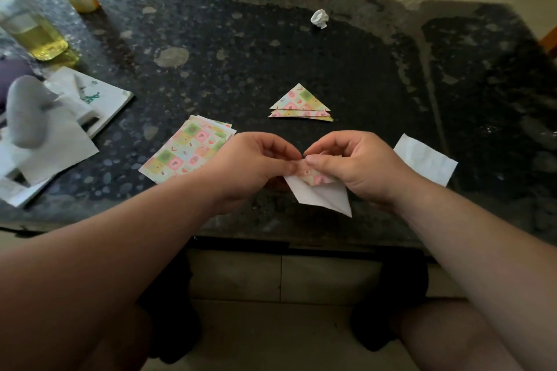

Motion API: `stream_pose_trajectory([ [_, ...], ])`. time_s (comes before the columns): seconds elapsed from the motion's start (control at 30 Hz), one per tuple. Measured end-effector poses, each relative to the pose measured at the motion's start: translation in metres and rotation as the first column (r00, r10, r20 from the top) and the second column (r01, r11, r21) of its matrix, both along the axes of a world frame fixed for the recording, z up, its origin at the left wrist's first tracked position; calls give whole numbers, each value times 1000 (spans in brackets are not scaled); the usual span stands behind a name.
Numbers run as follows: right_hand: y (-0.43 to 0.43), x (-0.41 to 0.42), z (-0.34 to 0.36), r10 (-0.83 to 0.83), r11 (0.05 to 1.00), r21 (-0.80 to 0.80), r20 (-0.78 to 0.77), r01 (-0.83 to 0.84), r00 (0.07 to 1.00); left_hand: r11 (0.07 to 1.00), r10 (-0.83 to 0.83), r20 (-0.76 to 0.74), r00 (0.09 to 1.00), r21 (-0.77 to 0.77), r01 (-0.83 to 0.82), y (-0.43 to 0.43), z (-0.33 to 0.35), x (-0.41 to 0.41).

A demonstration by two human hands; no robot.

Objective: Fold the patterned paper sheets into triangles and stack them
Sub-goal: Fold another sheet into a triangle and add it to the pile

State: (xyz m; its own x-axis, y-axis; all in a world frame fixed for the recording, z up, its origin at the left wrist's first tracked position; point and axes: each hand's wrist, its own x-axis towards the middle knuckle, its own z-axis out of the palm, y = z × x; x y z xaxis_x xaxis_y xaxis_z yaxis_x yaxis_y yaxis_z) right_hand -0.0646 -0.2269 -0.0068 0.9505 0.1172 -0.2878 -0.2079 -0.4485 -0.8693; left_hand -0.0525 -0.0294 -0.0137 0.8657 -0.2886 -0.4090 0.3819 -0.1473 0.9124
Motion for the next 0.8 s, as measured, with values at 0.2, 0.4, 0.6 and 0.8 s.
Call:
stream_pose_trajectory([
  [0.2,3,-2,4,6,999,50,0,-6,1000,998,49,-74,996,-47,-52,-2,-2,-1],
  [0.4,2,-3,5,31,999,-45,24,-29,999,995,31,-109,994,-95,-41,-2,-3,0],
  [0.6,-2,1,4,-33,999,-14,-5,33,999,966,-94,-70,993,-249,74,7,0,-1],
  [0.8,-2,-2,7,-13,989,147,-94,27,995,994,-47,-41,998,-96,43,2,2,-1],
])
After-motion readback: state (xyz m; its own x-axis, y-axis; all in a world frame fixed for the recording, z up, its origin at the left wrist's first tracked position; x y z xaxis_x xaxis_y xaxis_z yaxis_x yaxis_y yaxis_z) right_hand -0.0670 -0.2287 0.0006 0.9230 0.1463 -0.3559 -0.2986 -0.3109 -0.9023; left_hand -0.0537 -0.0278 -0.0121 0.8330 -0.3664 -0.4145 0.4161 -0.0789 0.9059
